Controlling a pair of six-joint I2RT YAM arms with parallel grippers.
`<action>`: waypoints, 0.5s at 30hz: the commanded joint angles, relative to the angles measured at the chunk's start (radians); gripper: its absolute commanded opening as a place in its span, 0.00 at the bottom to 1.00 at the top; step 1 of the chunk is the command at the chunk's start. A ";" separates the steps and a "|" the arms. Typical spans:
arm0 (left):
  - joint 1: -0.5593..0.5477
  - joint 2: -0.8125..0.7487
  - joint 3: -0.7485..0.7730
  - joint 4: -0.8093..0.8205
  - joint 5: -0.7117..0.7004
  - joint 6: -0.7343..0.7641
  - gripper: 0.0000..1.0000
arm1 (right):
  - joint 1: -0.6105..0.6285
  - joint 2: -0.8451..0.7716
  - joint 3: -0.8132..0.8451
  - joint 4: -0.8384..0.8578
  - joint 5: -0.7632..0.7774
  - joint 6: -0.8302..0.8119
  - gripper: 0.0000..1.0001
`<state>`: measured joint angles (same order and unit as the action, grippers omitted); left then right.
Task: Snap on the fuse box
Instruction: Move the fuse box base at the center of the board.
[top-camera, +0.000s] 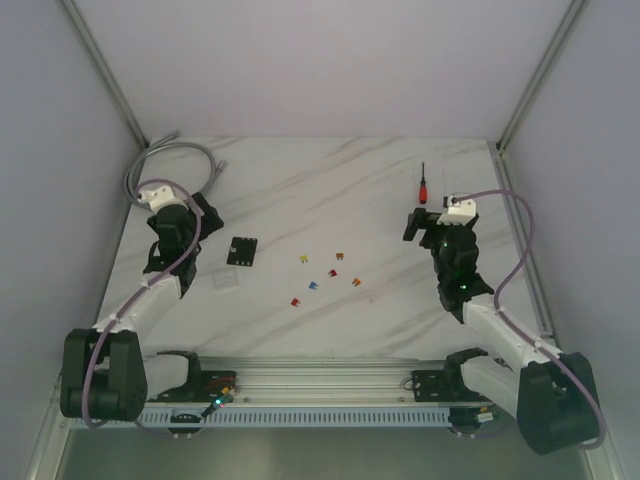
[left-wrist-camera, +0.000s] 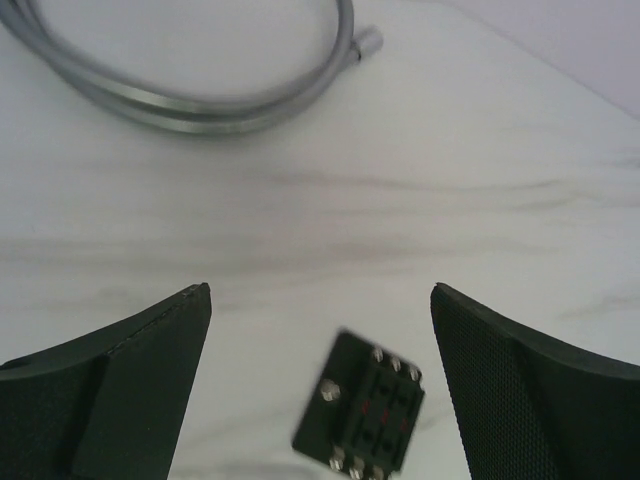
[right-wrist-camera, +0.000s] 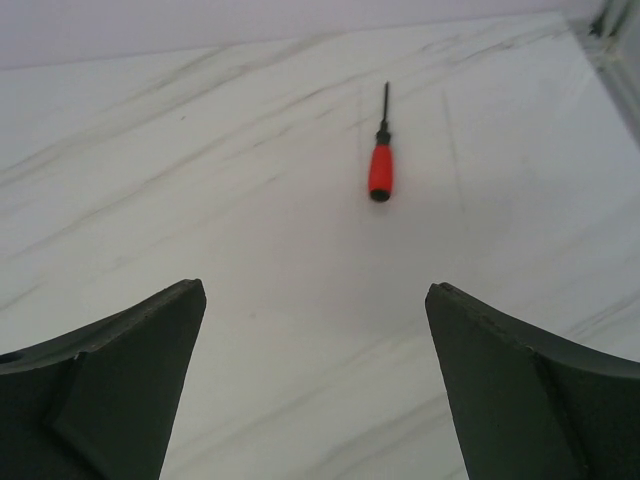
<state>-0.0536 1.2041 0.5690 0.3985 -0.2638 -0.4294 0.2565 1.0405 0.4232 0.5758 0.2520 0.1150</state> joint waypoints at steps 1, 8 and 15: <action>-0.012 -0.038 0.017 -0.317 0.078 -0.194 1.00 | 0.062 -0.055 0.021 -0.226 0.019 0.101 1.00; -0.091 0.023 0.046 -0.427 0.077 -0.160 1.00 | 0.143 -0.140 -0.041 -0.290 -0.075 0.180 1.00; -0.221 0.179 0.185 -0.434 -0.011 0.000 0.97 | 0.160 -0.192 -0.106 -0.270 -0.128 0.185 1.00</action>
<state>-0.2207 1.3186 0.6632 -0.0082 -0.2230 -0.5289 0.4080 0.8772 0.3470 0.2996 0.1665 0.2729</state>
